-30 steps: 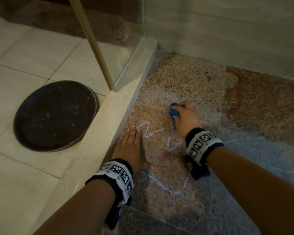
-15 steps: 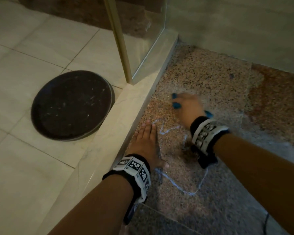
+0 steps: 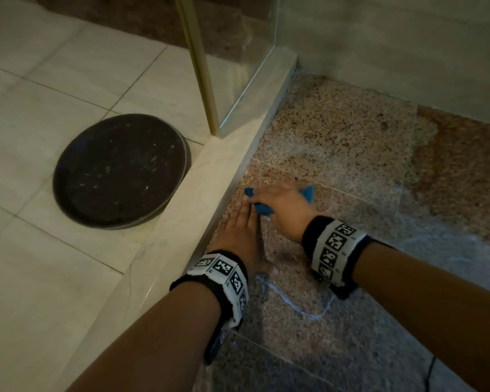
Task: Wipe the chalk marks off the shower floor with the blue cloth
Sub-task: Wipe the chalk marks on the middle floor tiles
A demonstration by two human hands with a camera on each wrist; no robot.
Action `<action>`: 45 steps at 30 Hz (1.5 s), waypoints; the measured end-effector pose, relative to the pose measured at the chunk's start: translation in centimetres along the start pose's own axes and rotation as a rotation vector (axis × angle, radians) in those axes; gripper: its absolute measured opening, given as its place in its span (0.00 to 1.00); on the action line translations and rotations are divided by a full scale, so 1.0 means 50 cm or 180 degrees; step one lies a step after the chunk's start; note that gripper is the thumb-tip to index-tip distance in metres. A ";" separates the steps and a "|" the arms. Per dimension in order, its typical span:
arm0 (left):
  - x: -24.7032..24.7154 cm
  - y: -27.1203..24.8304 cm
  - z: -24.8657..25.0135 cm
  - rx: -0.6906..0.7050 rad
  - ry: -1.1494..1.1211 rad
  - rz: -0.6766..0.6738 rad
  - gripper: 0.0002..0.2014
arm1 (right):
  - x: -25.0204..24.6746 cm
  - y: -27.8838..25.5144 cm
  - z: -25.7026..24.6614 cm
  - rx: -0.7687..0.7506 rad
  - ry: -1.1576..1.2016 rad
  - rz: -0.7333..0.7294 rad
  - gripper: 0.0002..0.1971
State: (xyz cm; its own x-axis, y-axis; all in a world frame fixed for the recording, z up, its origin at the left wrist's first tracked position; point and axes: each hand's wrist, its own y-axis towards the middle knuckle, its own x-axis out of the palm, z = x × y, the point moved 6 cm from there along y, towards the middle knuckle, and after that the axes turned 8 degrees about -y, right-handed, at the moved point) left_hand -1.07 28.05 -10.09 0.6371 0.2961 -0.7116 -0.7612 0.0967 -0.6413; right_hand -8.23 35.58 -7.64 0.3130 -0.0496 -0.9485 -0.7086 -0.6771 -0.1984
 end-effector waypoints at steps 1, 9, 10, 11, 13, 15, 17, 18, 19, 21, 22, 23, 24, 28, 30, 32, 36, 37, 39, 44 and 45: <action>0.000 0.000 0.000 0.0002 -0.0002 -0.0008 0.65 | 0.000 -0.005 0.005 -0.0098 0.0124 0.0092 0.26; -0.005 -0.011 0.004 0.0018 -0.0040 0.0077 0.64 | -0.002 -0.014 0.050 0.0774 0.0447 0.0529 0.24; -0.007 -0.012 0.005 0.0016 -0.0072 0.0084 0.63 | 0.001 -0.021 0.022 0.0567 0.0454 0.0469 0.24; -0.007 -0.013 0.005 0.0007 -0.0093 0.0094 0.63 | 0.006 -0.025 0.004 0.0389 0.0374 0.0351 0.25; -0.004 -0.017 0.004 -0.0029 -0.0090 0.0132 0.63 | 0.011 -0.017 0.017 0.0252 0.0276 0.0272 0.25; 0.007 -0.026 -0.002 -0.0069 -0.0097 0.0138 0.63 | 0.011 -0.008 0.071 0.0624 0.0452 0.0328 0.24; 0.023 -0.037 -0.011 -0.0086 -0.0078 0.0150 0.63 | -0.001 -0.023 0.128 0.1365 0.0920 0.0509 0.23; 0.028 -0.041 -0.016 -0.0096 -0.0075 0.0167 0.64 | -0.002 -0.033 0.139 0.1605 0.0995 0.0585 0.23; 0.031 -0.043 -0.021 -0.0115 -0.0089 0.0188 0.64 | -0.003 -0.038 0.131 0.1675 0.0908 0.0577 0.23; 0.033 -0.041 -0.027 -0.0154 -0.0115 0.0214 0.65 | 0.004 -0.032 0.074 0.1249 0.0600 0.0280 0.24; 0.032 -0.039 -0.027 -0.0160 -0.0115 0.0214 0.65 | 0.017 -0.029 0.033 0.0869 0.0527 0.0132 0.25; 0.032 -0.037 -0.027 -0.0160 -0.0121 0.0205 0.65 | 0.030 -0.029 -0.003 0.0536 0.0448 0.0004 0.26; 0.033 -0.035 -0.027 -0.0160 -0.0138 0.0193 0.65 | 0.039 -0.034 -0.030 0.0280 0.0315 -0.0064 0.27; 0.032 -0.036 -0.027 -0.0176 -0.0078 0.0219 0.65 | 0.023 -0.046 0.017 0.0349 0.0541 0.0194 0.27; 0.032 -0.037 -0.027 -0.0165 -0.0123 0.0213 0.65 | 0.009 -0.031 0.087 0.0867 0.0466 0.0392 0.22; 0.032 -0.036 -0.027 -0.0152 -0.0136 0.0228 0.65 | -0.001 -0.024 0.114 0.1201 0.0157 0.0330 0.21; 0.031 -0.037 -0.026 -0.0128 -0.0110 0.0277 0.65 | 0.021 -0.034 -0.011 0.0326 0.0011 0.0083 0.30; 0.032 -0.037 -0.026 -0.0125 -0.0108 0.0279 0.65 | 0.030 -0.043 -0.043 0.0006 -0.0130 -0.0001 0.31; 0.031 -0.038 -0.025 -0.0139 -0.0110 0.0264 0.65 | 0.034 -0.039 -0.033 -0.0057 0.0037 -0.0021 0.31; 0.028 -0.040 -0.026 -0.0176 -0.0103 0.0196 0.65 | 0.000 0.002 0.094 0.1203 -0.0158 -0.0112 0.22; 0.028 -0.040 -0.025 -0.0190 -0.0100 0.0190 0.65 | 0.003 -0.002 0.085 0.1263 -0.0210 -0.0108 0.23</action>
State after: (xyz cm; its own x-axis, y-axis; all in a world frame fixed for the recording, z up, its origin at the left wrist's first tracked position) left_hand 1.47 27.07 -10.17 0.5861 0.3295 -0.7402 -0.7885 0.0214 -0.6147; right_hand -10.82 38.77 -8.82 0.3083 0.0238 -0.9510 -0.8917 -0.3410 -0.2976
